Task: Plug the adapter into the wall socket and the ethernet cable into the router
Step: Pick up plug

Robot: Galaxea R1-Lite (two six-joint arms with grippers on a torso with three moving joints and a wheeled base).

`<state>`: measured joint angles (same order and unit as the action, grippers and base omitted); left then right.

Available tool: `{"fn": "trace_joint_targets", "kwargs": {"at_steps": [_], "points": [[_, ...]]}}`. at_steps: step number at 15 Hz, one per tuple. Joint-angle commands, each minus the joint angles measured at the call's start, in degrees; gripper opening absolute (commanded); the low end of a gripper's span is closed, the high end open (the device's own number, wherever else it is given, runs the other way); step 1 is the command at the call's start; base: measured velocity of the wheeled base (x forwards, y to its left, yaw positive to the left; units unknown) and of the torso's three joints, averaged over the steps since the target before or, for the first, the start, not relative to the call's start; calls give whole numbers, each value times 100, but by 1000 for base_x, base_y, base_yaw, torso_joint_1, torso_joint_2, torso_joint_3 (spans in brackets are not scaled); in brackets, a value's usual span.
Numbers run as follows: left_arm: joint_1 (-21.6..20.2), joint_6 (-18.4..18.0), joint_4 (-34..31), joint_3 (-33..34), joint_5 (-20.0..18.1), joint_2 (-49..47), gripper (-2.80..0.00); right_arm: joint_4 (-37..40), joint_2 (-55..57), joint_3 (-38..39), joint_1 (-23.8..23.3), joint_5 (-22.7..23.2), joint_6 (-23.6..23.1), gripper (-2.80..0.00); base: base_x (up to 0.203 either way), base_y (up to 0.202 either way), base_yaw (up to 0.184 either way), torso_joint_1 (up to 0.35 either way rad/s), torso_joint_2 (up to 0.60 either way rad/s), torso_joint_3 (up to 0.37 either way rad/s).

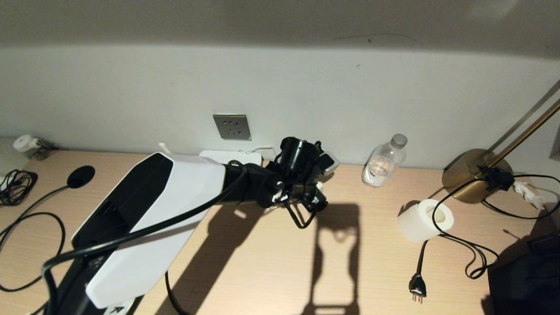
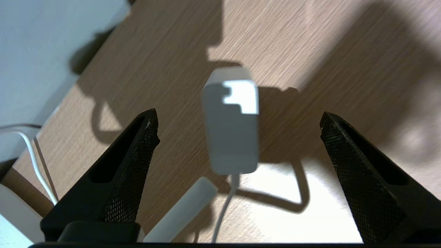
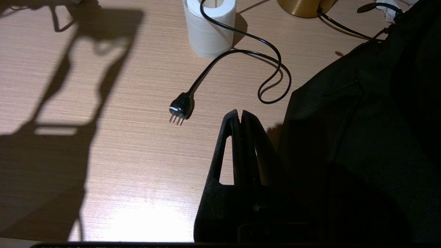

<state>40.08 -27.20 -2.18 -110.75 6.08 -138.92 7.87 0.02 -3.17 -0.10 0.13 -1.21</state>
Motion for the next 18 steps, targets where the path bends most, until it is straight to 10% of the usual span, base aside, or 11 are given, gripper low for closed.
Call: {"fn": "trace_joint_targets", "kwargs": {"at_steps": [1,16,17,18], "points": [[-89,-14,7,1,-11,-65,0,4,6,1,1,4,-2,-280,0,0,0,0,0,0],[-79,-66,77,-8,-11,-109,0,4,-2,1,1,4,-2,-280,0,0,0,0,0,0],[-79,-66,77,-8,15,-109,-280,4,0,1,1,3,-2,-280,0,0,0,0,0,0],[-79,-66,77,-8,33,-109,-280,4,4,1,0,4,-2,-280,0,0,0,0,0,0]]}}
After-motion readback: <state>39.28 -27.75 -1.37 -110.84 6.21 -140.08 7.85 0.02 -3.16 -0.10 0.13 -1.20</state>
